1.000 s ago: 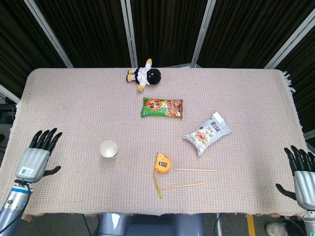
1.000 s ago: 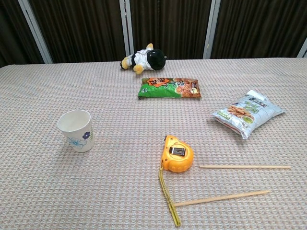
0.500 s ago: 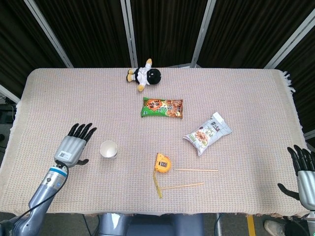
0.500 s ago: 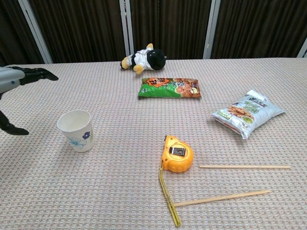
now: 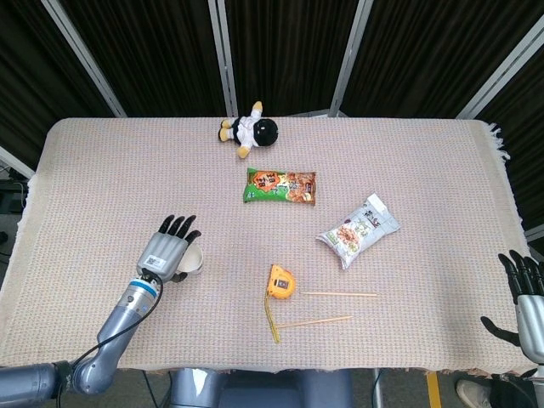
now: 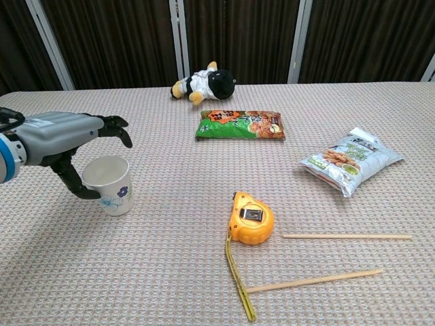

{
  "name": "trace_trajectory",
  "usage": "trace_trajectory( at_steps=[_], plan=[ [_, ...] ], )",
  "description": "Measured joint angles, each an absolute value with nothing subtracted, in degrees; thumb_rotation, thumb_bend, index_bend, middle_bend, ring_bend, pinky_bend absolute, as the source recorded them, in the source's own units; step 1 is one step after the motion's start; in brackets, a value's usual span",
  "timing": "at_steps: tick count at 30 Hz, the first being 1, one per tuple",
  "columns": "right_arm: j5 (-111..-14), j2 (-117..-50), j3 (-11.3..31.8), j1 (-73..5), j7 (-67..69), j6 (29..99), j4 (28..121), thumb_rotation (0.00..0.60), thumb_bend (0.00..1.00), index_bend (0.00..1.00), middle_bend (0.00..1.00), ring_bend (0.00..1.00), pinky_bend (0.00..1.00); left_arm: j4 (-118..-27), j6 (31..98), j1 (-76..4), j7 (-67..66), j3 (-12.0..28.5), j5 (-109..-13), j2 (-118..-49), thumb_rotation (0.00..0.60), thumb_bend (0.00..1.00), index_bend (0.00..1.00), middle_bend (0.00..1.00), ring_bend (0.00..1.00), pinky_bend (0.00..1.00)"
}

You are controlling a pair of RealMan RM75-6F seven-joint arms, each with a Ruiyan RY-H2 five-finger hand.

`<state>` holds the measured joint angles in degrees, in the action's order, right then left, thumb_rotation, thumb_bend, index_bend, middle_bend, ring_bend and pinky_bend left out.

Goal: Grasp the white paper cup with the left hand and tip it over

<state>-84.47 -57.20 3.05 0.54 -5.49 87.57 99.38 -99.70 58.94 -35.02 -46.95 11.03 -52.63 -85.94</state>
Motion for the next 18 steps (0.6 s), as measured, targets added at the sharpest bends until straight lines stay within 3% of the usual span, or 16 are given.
trace_trajectory(
  at_steps=[5,18],
  plan=[
    [-84.5,-56.9,3.1,0.7,-4.8,87.8,99.4,0.600,0.07,0.00,0.00,0.00,0.00,-98.0,60.0,-36.9,-48.9,10.8,-48.7,-88.6,0.600,0.21,0.41,0.00,0.00,0.00],
    [-84.6,-56.9,3.0,0.6,-4.9,87.6,99.5,0.600,0.07,0.00,0.00,0.00,0.00,-99.0,59.9,-35.3,-32.2,11.6,-51.3,-88.4,0.600,0.21,0.43,0.00,0.00,0.00]
  ],
)
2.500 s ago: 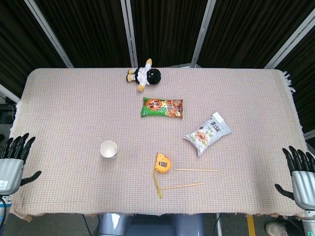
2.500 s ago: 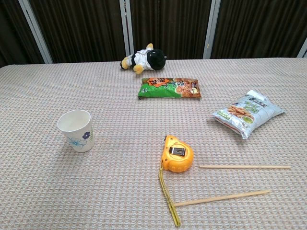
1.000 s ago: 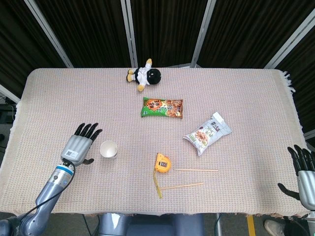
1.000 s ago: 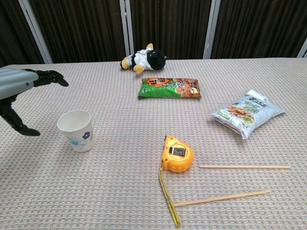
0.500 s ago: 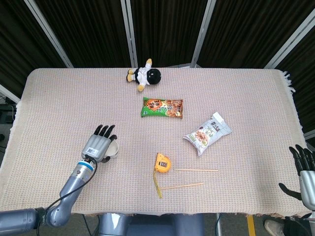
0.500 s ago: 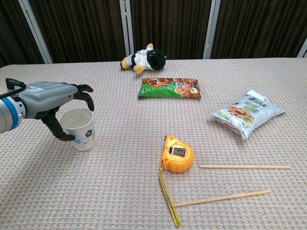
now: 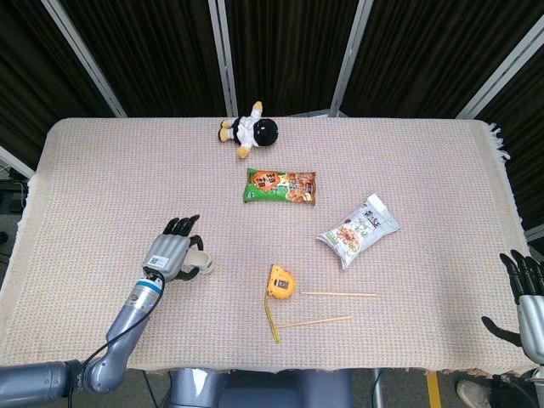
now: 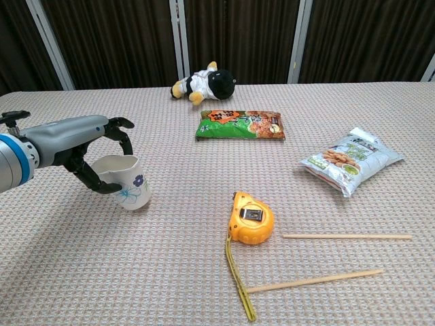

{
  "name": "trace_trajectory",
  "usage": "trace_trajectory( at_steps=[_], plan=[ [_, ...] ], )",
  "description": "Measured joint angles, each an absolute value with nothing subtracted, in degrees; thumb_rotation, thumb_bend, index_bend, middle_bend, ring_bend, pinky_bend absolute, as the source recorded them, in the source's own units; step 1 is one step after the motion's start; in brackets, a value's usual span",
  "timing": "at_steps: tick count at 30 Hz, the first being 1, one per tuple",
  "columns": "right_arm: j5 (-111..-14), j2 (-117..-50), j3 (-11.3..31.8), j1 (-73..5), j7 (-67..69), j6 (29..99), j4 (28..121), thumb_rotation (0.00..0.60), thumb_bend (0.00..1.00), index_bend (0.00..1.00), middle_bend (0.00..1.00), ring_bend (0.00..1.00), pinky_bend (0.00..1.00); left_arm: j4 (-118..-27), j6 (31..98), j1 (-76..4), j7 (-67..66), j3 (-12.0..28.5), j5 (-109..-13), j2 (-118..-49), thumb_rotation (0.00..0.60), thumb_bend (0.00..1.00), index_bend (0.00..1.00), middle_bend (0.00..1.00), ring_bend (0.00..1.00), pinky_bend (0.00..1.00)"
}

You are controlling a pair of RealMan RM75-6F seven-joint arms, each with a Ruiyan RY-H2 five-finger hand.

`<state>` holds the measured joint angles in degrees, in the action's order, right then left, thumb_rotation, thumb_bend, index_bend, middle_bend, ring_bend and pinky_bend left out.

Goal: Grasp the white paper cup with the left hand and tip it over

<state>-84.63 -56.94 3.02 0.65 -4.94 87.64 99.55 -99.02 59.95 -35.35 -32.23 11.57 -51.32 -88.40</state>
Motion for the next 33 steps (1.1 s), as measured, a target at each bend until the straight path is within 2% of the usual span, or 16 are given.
trace_trajectory(
  at_steps=[7,13,18,20,26,33],
  plan=[
    [-84.6,-57.0,3.1,0.5,-4.9,87.5,99.5,0.600,0.07,0.00,0.00,0.00,0.00,-96.4,57.4,-32.9,-17.2,11.1,-56.3,-88.2,0.600,0.21,0.43,0.00,0.00,0.00],
    [-84.9,-57.0,3.0,0.6,-5.0,87.7,99.7,0.600,0.07,0.00,0.00,0.00,0.00,-92.4,54.6,-31.7,-12.8,9.2,-58.6,-85.4,0.600,0.21,0.40,0.00,0.00,0.00],
    [-85.0,-56.9,3.0,0.7,-4.7,88.0,99.8,0.600,0.06,0.00,0.00,0.00,0.00,-92.4,54.0,-32.0,-15.3,8.2,-57.9,-82.8,0.600,0.18,0.12,0.00,0.00,0.00],
    [-85.1,-56.9,3.0,0.7,-4.7,87.9,99.8,0.600,0.06,0.00,0.00,0.00,0.00,-92.9,53.8,-32.4,-17.6,7.9,-56.6,-81.5,0.600,0.16,0.09,0.00,0.00,0.00],
    [-85.2,-56.9,2.9,0.8,-4.7,88.0,99.9,0.600,0.06,0.00,0.00,0.00,0.00,-95.2,54.6,-34.3,-24.9,7.4,-51.6,-79.5,0.600,0.15,0.10,0.00,0.00,0.00],
    [-85.2,-57.0,2.9,0.7,-4.7,87.8,99.7,0.600,0.07,0.00,0.00,0.00,0.00,-96.5,58.8,-36.9,-35.5,6.3,-48.5,-81.3,0.600,0.15,0.22,0.00,0.00,0.00]
  ],
)
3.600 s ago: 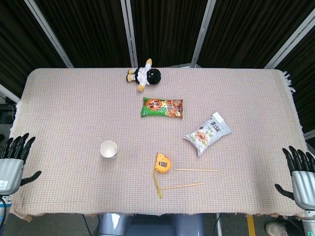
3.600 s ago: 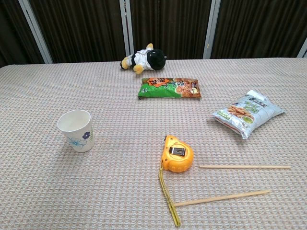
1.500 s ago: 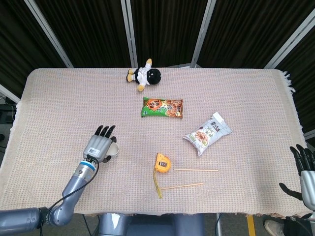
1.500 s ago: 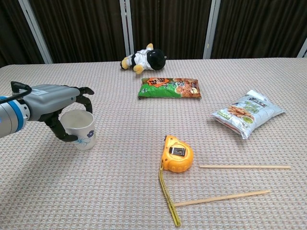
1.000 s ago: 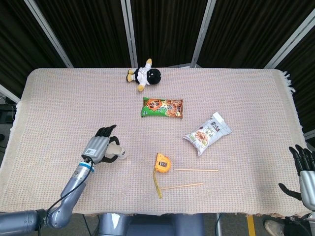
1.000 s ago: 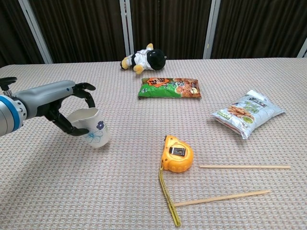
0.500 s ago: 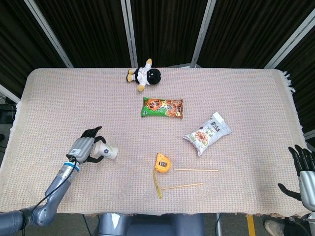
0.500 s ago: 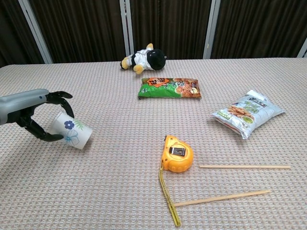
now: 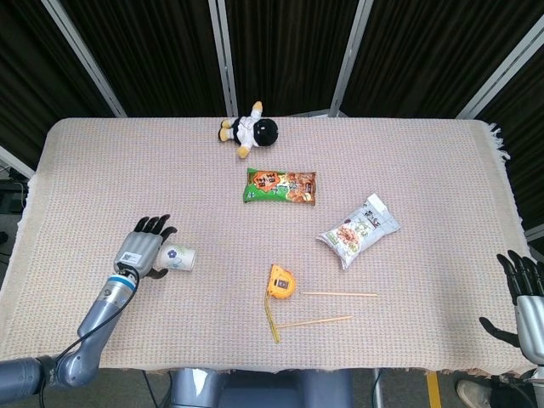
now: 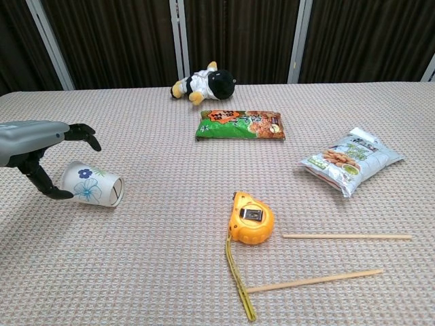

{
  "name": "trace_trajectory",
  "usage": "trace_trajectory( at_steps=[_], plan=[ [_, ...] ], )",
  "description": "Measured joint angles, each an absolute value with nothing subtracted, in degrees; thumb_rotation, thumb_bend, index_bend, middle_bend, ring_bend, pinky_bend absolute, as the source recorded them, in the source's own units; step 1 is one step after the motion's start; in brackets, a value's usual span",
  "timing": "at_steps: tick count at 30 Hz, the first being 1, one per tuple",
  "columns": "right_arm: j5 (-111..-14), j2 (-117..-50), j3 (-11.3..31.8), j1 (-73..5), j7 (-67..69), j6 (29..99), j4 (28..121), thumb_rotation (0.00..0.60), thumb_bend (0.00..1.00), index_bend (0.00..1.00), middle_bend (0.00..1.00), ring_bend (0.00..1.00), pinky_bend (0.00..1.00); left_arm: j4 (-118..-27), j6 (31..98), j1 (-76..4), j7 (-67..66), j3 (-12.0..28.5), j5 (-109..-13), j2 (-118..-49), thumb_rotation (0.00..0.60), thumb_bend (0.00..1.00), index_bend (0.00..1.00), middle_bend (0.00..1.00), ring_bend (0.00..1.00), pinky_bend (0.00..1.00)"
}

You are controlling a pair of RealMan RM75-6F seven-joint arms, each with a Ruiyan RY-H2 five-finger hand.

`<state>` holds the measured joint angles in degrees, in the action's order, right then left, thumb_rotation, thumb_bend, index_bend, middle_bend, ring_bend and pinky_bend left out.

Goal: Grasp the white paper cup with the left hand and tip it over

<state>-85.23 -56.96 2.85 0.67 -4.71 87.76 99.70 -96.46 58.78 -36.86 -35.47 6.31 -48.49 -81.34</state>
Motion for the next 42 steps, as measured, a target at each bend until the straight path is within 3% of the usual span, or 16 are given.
trace_trajectory(
  at_steps=[10,15,21,30,42],
  plan=[
    [-85.0,-56.8,2.9,0.6,-4.2,87.6,99.6,0.600,0.06,0.00,0.00,0.00,0.00,-95.2,64.3,-40.8,-47.8,5.2,-43.5,-89.4,0.600,0.15,0.28,0.00,0.00,0.00],
    [-84.9,-56.7,3.0,0.7,-3.9,87.7,99.6,0.600,0.07,0.00,0.00,0.00,0.00,-92.5,65.9,-41.8,-50.4,4.9,-41.7,-92.6,0.600,0.15,0.43,0.00,0.00,0.00],
    [-85.0,-56.8,3.0,0.6,-4.0,87.7,99.5,0.600,0.06,0.00,0.00,0.00,0.00,-92.0,66.8,-41.4,-47.9,5.3,-43.2,-93.3,0.600,0.15,0.49,0.00,0.00,0.00],
    [-85.0,-57.0,2.9,0.6,-4.5,87.5,99.6,0.600,0.06,0.00,0.00,0.00,0.00,-94.2,65.9,-39.2,-33.2,7.1,-49.7,-92.4,0.600,0.15,0.49,0.00,0.00,0.00],
    [-85.1,-57.2,2.7,0.5,-5.0,87.1,99.7,0.600,0.06,0.00,0.00,0.00,0.00,-89.6,59.5,-33.2,4.6,6.5,-65.5,-93.5,0.600,0.15,0.49,0.00,0.00,0.00]
  ],
)
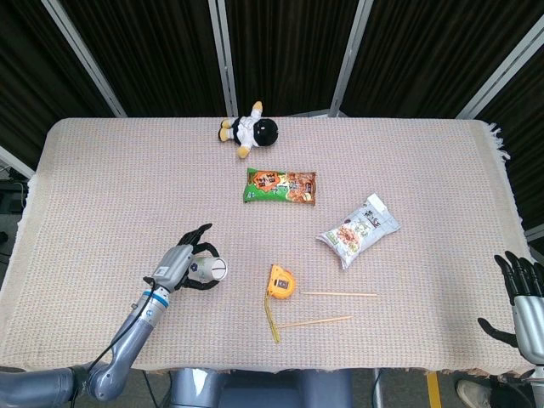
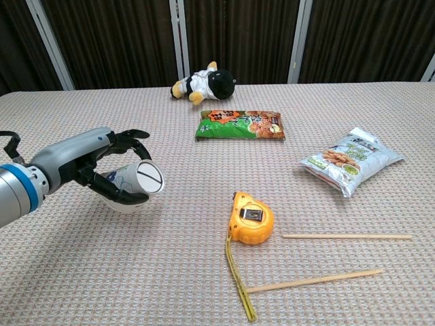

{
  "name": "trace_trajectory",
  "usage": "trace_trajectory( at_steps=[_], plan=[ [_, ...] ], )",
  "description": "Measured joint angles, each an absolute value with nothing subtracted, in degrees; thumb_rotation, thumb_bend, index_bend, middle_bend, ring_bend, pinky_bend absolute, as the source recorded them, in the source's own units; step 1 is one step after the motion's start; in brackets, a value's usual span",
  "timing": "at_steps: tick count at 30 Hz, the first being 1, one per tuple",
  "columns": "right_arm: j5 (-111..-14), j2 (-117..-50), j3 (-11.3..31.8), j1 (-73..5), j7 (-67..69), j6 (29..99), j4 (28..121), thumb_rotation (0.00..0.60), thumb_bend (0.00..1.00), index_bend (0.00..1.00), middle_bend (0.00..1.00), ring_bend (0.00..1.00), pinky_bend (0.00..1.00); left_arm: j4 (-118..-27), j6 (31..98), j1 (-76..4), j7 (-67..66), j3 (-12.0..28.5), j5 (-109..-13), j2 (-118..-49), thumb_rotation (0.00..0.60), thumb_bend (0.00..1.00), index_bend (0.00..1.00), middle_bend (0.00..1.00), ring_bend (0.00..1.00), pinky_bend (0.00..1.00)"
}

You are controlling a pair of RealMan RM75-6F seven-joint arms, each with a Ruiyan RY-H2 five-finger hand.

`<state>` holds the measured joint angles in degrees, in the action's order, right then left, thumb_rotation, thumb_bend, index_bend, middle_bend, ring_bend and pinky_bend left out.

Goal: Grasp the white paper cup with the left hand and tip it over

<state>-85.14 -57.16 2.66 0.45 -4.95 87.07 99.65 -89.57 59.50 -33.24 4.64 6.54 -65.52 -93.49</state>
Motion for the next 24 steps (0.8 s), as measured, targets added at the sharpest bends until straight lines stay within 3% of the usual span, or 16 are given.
trace_trajectory(
  at_steps=[12,14,18,20,24],
  plan=[
    [-84.7,-57.3,2.7,0.2,-5.4,86.4,99.4,0.600,0.06,0.00,0.00,0.00,0.00,-80.6,57.2,-30.4,14.8,5.3,-71.6,-93.6,0.600,0.15,0.45,0.00,0.00,0.00],
    [-84.7,-57.3,2.7,0.1,-5.5,86.3,99.4,0.600,0.06,0.00,0.00,0.00,0.00,-79.6,57.6,-30.0,15.2,5.2,-72.4,-93.1,0.600,0.15,0.37,0.00,0.00,0.00],
    [-84.5,-57.3,2.6,0.0,-5.6,86.1,99.4,0.600,0.06,0.00,0.00,0.00,0.00,-78.5,57.4,-29.4,14.7,4.3,-72.9,-91.5,0.600,0.14,0.05,0.00,0.00,0.00],
    [-84.6,-57.3,2.6,0.0,-5.7,86.1,99.4,0.600,0.06,0.00,0.00,0.00,0.00,-78.4,56.6,-29.3,14.6,3.7,-73.1,-90.6,0.600,0.13,0.00,0.00,0.00,0.00],
    [-84.5,-57.4,2.6,0.0,-5.9,86.1,99.5,0.600,0.06,0.00,0.00,0.00,0.00,-78.4,56.8,-28.8,14.3,3.3,-74.1,-89.2,0.600,0.12,0.00,0.00,0.00,0.00]
  ],
)
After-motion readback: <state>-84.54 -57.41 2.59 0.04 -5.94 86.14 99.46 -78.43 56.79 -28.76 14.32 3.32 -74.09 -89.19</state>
